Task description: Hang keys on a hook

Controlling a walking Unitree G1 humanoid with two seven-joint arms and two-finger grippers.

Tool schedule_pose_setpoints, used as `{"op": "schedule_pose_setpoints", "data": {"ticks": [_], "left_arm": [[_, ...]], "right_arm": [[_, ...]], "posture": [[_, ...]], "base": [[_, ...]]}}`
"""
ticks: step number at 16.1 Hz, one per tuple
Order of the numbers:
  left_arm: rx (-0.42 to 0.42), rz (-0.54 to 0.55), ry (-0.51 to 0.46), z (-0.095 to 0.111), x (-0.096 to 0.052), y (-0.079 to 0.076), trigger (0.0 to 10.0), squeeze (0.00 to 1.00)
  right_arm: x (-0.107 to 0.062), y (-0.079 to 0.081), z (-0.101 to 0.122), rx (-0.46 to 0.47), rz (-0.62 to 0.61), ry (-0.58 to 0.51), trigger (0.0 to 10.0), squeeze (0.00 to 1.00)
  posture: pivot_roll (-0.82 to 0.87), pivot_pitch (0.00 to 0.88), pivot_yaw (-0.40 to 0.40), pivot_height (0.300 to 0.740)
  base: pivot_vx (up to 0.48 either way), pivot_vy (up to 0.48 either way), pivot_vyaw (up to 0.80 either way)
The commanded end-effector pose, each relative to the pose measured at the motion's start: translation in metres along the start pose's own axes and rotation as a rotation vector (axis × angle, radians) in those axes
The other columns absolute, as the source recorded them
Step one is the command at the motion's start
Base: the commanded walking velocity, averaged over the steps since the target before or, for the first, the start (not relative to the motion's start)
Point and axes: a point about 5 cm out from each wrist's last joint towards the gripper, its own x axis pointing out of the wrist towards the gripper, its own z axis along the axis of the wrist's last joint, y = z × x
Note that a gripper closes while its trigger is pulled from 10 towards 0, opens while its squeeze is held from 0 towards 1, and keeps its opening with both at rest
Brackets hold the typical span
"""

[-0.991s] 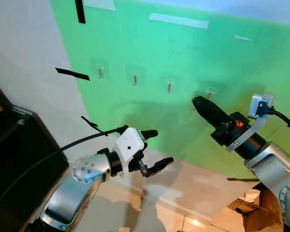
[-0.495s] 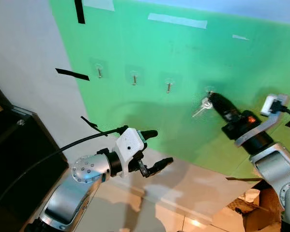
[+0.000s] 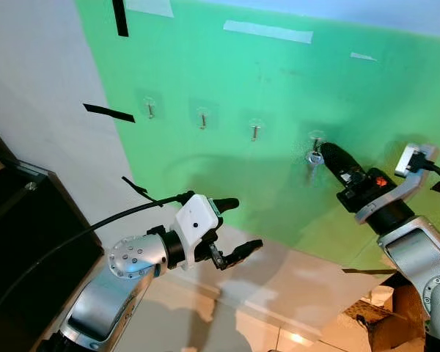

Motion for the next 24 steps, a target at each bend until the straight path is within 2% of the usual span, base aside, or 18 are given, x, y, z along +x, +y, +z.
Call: {"op": "schedule_pose_setpoints", "data": {"ticks": [1, 6, 10, 12, 18, 24], "left_arm": [[0.013, -0.018, -0.008, 0.004, 0.001, -0.001, 10.0, 0.32], [0.013, -0.017, -0.01, 0.005, 0.002, -0.001, 10.0, 0.33], [0.01, -0.015, -0.009, 0.005, 0.002, -0.001, 10.0, 0.32], [0.009, -0.014, -0.008, 0.005, 0.002, -0.001, 10.0, 0.32], [0.011, -0.014, -0.008, 0.005, 0.002, -0.001, 10.0, 0.32], [0.011, -0.013, -0.014, 0.006, 0.003, 0.0, 10.0, 0.32]], "right_arm": [[0.001, -0.001, 0.0, -0.024, -0.017, 0.017, 10.0, 0.0], [0.01, 0.008, 0.004, -0.067, 0.004, 0.027, 10.0, 0.0], [0.013, 0.009, 0.0, -0.128, -0.013, 0.09, 10.0, 0.0], [0.012, 0.003, -0.008, -0.167, -0.061, 0.161, 10.0, 0.0], [0.007, -0.011, -0.021, -0.209, -0.146, 0.255, 10.0, 0.0], [0.008, -0.006, -0.02, -0.209, -0.099, 0.213, 10.0, 0.0]], "posture": [[-0.08, 0.0, 0.009, 0.74], [-0.08, 0.0, 0.007, 0.74], [-0.08, 0.0, 0.003, 0.74], [-0.08, 0.0, 0.002, 0.74], [-0.08, 0.0, 0.006, 0.74], [-0.08, 0.0, 0.006, 0.74]], "base": [[0.0, 0.0, 0.0], [0.0, 0.0, 0.0], [0.0, 0.0, 0.0], [0.0, 0.0, 0.0], [0.0, 0.0, 0.0], [0.0, 0.0, 0.0]]}}
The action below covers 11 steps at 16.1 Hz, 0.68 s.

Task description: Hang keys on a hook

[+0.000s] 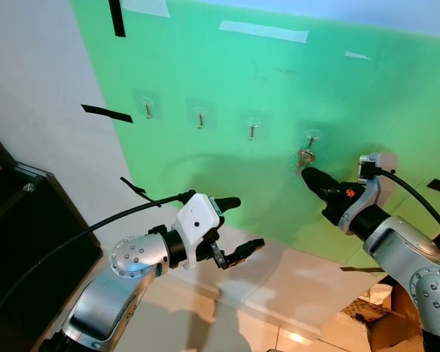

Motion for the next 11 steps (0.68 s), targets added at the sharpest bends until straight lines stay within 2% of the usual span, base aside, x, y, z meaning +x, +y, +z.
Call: {"op": "schedule_pose_setpoints", "data": {"ticks": [1, 5, 6, 8, 9, 10, 11], "left_arm": [[0.015, -0.012, -0.005, 0.005, 0.002, 0.0, 10.0, 0.32], [-0.001, -0.002, -0.021, 0.005, 0.002, 0.0, 10.0, 0.32], [-0.018, 0.004, -0.037, 0.006, 0.003, -0.001, 10.0, 0.32], [-0.042, 0.018, -0.068, 0.01, 0.004, -0.001, 10.0, 0.32], [-0.057, 0.039, -0.093, 0.012, 0.004, 0.001, 10.0, 0.32], [-0.061, 0.047, -0.095, 0.012, 0.004, 0.002, 10.0, 0.32], [-0.07, 0.077, -0.099, 0.01, 0.003, 0.004, 10.0, 0.32]], "right_arm": [[-0.002, 0.002, 0.004, -0.017, 0.011, -0.024, 10.0, 0.0], [-0.003, 0.004, -0.004, -0.031, 0.038, 0.003, 10.0, 0.0], [-0.005, 0.003, -0.014, -0.044, 0.038, 0.04, 10.0, 1.0], [-0.006, 0.001, -0.028, -0.065, 0.019, 0.09, 10.0, 1.0], [-0.007, -0.003, -0.039, -0.107, -0.008, 0.112, 10.0, 1.0], [-0.007, -0.003, -0.041, -0.105, -0.006, 0.122, 10.0, 1.0], [-0.005, -0.005, -0.046, -0.148, -0.024, 0.143, 10.0, 1.0]], "posture": [[-0.08, 0.0, 0.006, 0.74], [-0.08, 0.0, 0.003, 0.74], [-0.08, 0.0, 0.0, 0.74], [-0.08, 0.0, 0.0, 0.74], [-0.07, 0.0, -0.006, 0.74], [-0.07, 0.0, -0.006, 0.74], [-0.07, 0.0, -0.011, 0.74]], "base": [[0.0, 0.0, 0.0], [0.0, 0.0, 0.0], [0.0, 0.0, 0.0], [0.0, 0.0, 0.0], [0.0, 0.0, 0.0], [0.0, 0.0, 0.0], [0.0, 0.0, 0.0]]}}
